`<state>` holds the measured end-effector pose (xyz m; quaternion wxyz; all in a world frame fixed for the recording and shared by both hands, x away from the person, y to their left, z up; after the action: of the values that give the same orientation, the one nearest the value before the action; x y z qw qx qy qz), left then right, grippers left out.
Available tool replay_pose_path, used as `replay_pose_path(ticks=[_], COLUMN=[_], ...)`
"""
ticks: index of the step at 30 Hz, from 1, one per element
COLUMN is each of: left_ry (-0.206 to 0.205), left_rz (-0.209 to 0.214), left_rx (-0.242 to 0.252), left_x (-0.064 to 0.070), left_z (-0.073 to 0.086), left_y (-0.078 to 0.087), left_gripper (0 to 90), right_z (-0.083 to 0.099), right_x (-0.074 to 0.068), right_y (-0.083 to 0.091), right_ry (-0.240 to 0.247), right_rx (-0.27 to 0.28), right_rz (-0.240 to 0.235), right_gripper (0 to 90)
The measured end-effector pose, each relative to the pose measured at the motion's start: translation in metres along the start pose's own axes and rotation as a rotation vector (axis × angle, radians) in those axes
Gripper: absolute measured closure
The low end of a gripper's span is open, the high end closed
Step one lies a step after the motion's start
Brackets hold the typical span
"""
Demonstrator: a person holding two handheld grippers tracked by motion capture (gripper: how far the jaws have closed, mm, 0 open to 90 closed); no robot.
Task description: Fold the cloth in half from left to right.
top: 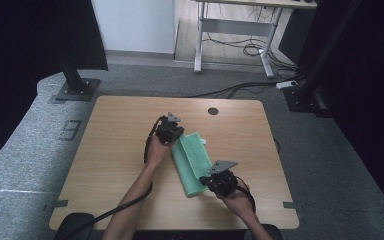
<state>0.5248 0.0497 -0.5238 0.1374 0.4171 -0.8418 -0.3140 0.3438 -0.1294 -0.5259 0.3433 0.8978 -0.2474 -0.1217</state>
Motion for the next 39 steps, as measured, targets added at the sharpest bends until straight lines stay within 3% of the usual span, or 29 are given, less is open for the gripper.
replay_pose_path(ticks=[7,21,23,27,30,37,39], left_ry=[-0.001,0.002,0.002,-0.006,-0.022,-0.067,-0.062], left_rz=[0.011,0.017,0.023,0.027,0.028,0.033,0.040], left_rx=[-0.005,-0.036,-0.026,0.020,0.045,0.025,0.008], left_x=[0.007,0.014,0.014,0.014,0.016,0.020,0.019], left_z=[-0.004,-0.003,-0.003,-0.010,-0.017,-0.019,-0.016], left_y=[-0.016,-0.040,-0.040,-0.031,-0.024,-0.011,-0.008], left_gripper=[85.0,81.6,74.8,53.1,43.6,29.3,24.3], right_z=[0.009,0.022,0.023,0.022,0.021,0.016,0.013], right_x=[0.008,0.023,0.024,0.026,0.029,0.039,0.041], right_y=[0.000,-0.004,-0.004,-0.002,0.003,0.017,0.018], right_ry=[-0.012,-0.060,-0.071,-0.074,-0.082,-0.097,-0.102], right_rx=[-0.023,-0.053,-0.053,-0.051,-0.042,0.005,0.013], right_rz=[0.034,0.047,0.048,0.062,0.083,0.140,0.154], right_gripper=[86.8,86.7,86.4,80.4,76.9,66.7,62.8])
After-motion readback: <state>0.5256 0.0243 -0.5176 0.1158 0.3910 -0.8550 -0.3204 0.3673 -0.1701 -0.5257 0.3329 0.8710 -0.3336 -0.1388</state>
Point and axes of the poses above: each handheld gripper's, and its own axes: y roughly backward along the jaws, z roughly out of its underside, x roughly to its right, the point moved 4 cm from there along -y, roughly forward along the jaws, and after that the axes turned 3 degrees about -z, right-handed, at the moved point
